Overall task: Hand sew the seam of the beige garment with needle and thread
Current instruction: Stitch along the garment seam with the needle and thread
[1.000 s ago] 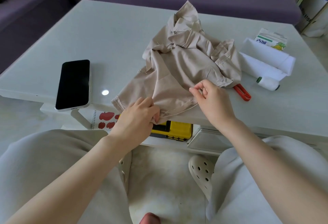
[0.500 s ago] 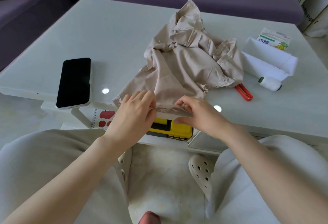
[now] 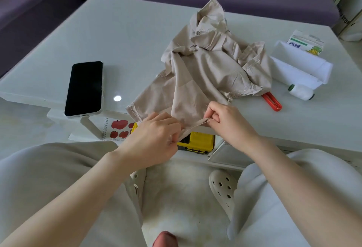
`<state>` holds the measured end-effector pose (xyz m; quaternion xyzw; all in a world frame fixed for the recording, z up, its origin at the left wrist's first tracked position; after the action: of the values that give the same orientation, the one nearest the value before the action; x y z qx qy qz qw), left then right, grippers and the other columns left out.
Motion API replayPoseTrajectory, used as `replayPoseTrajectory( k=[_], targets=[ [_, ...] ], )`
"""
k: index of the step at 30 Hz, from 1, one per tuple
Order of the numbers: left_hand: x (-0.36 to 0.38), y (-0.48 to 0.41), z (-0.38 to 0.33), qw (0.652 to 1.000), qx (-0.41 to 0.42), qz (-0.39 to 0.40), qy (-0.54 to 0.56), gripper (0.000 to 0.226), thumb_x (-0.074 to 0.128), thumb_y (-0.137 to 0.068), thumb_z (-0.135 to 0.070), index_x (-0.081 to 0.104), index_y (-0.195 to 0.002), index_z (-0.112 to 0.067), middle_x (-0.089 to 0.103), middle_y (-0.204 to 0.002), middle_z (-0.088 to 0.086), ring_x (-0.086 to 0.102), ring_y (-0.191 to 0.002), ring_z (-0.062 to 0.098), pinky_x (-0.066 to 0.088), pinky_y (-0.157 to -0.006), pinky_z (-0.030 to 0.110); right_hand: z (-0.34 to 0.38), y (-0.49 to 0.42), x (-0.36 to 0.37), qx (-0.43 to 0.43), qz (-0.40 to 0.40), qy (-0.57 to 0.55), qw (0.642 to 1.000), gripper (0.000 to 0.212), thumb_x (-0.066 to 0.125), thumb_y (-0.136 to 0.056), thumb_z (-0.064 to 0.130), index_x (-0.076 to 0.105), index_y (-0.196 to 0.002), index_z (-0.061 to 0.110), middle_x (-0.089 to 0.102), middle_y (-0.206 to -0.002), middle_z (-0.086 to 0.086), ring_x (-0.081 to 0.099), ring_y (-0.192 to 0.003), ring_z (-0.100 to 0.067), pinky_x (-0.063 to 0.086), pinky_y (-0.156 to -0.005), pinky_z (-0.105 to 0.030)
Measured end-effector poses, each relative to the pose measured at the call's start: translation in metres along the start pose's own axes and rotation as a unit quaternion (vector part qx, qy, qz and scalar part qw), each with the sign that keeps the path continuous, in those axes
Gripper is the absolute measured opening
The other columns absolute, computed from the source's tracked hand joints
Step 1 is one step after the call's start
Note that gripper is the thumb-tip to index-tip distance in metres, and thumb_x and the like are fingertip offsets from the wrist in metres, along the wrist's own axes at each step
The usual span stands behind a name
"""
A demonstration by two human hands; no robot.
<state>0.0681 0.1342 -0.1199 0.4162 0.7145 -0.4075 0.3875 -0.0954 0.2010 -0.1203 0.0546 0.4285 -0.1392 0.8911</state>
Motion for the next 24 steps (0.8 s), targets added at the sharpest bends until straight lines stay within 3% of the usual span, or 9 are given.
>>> replayPoseTrajectory(
  k=[2, 5, 7, 10, 12, 14, 17, 20, 24],
  targets=[
    [0.004, 0.000, 0.000, 1.000, 0.004, 0.021, 0.000, 0.004, 0.047, -0.065, -0.012, 0.048, -0.062, -0.014, 0.064, -0.077, -0.005, 0.057, -0.086, 0.019, 0.045, -0.079, 0.038, 0.000, 0.000, -0.003, -0.007, 0.003, -0.017, 1.000, 0.024, 0.058, -0.082, -0.004, 0.054, -0.073, 0.017, 0.034, -0.052, 0.007, 0.033, -0.050, -0.010, 0.041, -0.056, -0.035],
    [0.007, 0.001, 0.000, 0.999, 0.020, 0.032, -0.007, 0.009, 0.054, -0.062, -0.008, 0.047, -0.062, -0.014, 0.067, -0.089, -0.005, 0.059, -0.089, 0.021, 0.046, -0.077, 0.042, 0.009, 0.003, -0.007, -0.033, 0.033, -0.048, 0.998, 0.034, 0.053, -0.076, -0.014, 0.058, -0.081, 0.019, 0.029, -0.056, 0.009, 0.032, -0.053, -0.009, 0.033, -0.053, -0.018],
    [0.006, 0.001, -0.002, 0.999, 0.033, 0.028, -0.020, 0.011, 0.056, -0.060, -0.009, 0.048, -0.062, -0.015, 0.067, -0.097, -0.007, 0.059, -0.087, 0.019, 0.047, -0.075, 0.039, 0.013, 0.006, -0.009, -0.028, 0.050, -0.084, 0.995, 0.034, 0.051, -0.077, -0.013, 0.061, -0.092, 0.016, 0.030, -0.062, 0.006, 0.031, -0.056, -0.007, 0.032, -0.056, -0.015],
    [0.003, 0.001, -0.005, 0.999, 0.037, 0.013, -0.025, 0.010, 0.056, -0.063, -0.011, 0.051, -0.066, -0.018, 0.058, -0.088, -0.007, 0.054, -0.077, 0.018, 0.048, -0.072, 0.038, 0.017, 0.009, -0.011, -0.017, 0.062, -0.149, 0.987, 0.030, 0.046, -0.093, -0.003, 0.061, -0.113, 0.014, 0.038, -0.071, 0.006, 0.039, -0.061, -0.003, 0.037, -0.066, -0.010],
    [0.001, 0.000, -0.004, 0.999, 0.030, -0.004, -0.026, 0.006, 0.050, -0.068, -0.014, 0.052, -0.071, -0.019, 0.052, -0.081, -0.007, 0.049, -0.074, 0.017, 0.044, -0.073, 0.034, 0.017, 0.009, -0.010, -0.032, 0.049, -0.136, 0.989, 0.034, 0.036, -0.100, 0.004, 0.057, -0.125, 0.015, 0.051, -0.086, 0.010, 0.049, -0.075, 0.000, 0.038, -0.077, -0.007],
    [-0.001, 0.000, -0.003, 0.999, 0.024, -0.016, -0.030, 0.011, 0.042, -0.072, -0.019, 0.053, -0.074, -0.019, 0.052, -0.077, -0.007, 0.048, -0.071, 0.016, 0.040, -0.074, 0.032, 0.019, 0.009, -0.006, -0.054, 0.039, -0.107, 0.992, 0.038, 0.033, -0.101, 0.003, 0.054, -0.130, 0.012, 0.051, -0.088, 0.009, 0.049, -0.079, 0.000, 0.037, -0.079, -0.007],
    [-0.004, 0.002, -0.003, 0.999, 0.026, -0.025, -0.033, 0.011, 0.042, -0.072, -0.019, 0.052, -0.073, -0.017, 0.053, -0.072, -0.008, 0.047, -0.067, 0.017, 0.039, -0.073, 0.032, 0.023, 0.010, 0.001, -0.085, 0.022, -0.094, 0.992, 0.034, 0.040, -0.099, 0.002, 0.057, -0.127, 0.010, 0.059, -0.082, 0.008, 0.056, -0.081, -0.003, 0.040, -0.079, -0.008],
    [-0.003, 0.004, -0.004, 0.998, 0.037, -0.023, -0.040, 0.005, 0.047, -0.071, -0.017, 0.052, -0.072, -0.017, 0.053, -0.069, -0.010, 0.047, -0.065, 0.016, 0.041, -0.070, 0.032, 0.023, 0.008, 0.005, -0.089, 0.022, -0.103, 0.990, 0.015, 0.050, -0.096, 0.007, 0.057, -0.108, 0.012, 0.069, -0.084, 0.012, 0.063, -0.086, 0.002, 0.044, -0.077, -0.009],
    [0.002, 0.004, -0.002, 0.997, 0.064, -0.013, -0.050, 0.009, 0.060, -0.072, -0.013, 0.054, -0.069, -0.019, 0.052, -0.067, -0.012, 0.048, -0.062, 0.014, 0.043, -0.065, 0.032, 0.020, 0.009, 0.013, -0.090, 0.051, -0.063, 0.993, 0.008, 0.058, -0.092, 0.008, 0.057, -0.091, 0.016, 0.070, -0.082, 0.013, 0.061, -0.075, 0.005, 0.045, -0.070, -0.012]
  ],
)
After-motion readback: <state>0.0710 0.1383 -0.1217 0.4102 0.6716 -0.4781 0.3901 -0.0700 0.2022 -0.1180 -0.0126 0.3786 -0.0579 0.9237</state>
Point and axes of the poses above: each hand's wrist, its own y-axis away from the middle knuckle, its own x-axis out of the palm, z = x × y, the point moved 5 cm from there along -y, towards the middle knuckle
